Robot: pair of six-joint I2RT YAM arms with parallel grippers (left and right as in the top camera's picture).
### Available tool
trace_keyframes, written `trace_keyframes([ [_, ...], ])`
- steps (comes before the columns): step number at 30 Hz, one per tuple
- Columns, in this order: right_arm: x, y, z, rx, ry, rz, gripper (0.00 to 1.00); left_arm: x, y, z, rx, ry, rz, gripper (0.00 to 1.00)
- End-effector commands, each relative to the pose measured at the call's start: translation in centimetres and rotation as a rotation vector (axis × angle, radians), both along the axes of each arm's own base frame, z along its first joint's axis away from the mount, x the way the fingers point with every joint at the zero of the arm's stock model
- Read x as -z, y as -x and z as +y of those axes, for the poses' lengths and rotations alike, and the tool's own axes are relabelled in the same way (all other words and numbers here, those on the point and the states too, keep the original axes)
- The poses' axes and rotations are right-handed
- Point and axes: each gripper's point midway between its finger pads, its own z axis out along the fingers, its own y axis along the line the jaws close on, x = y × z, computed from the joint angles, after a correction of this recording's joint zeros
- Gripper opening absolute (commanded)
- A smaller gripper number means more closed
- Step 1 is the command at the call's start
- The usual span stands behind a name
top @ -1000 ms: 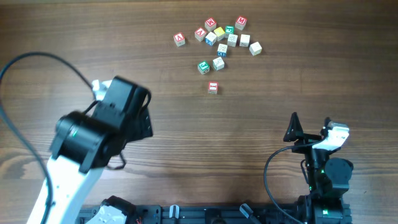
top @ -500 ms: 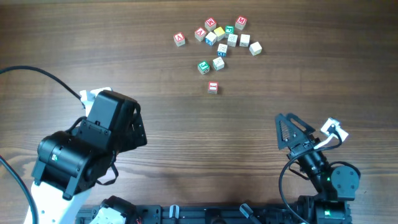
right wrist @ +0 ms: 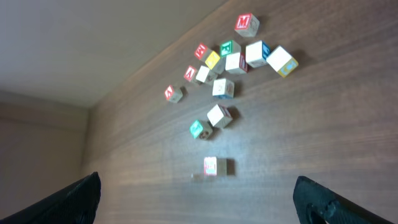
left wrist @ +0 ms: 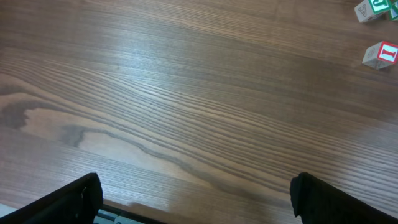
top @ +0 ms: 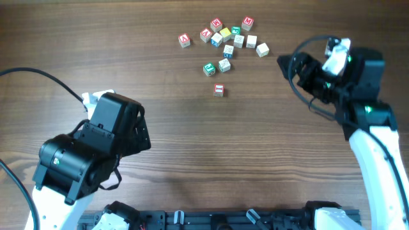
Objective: Form a tower
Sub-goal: 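Reach the right gripper into the pile and grasp a green-lettered block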
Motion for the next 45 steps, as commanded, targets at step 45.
trace_keyframes([
  [45,20.7,-11.3,21.8,-0.788,0.700,-0.072,0.74,-0.1,0.0,0.2,-0.002,-0.008,-0.007,1.00],
])
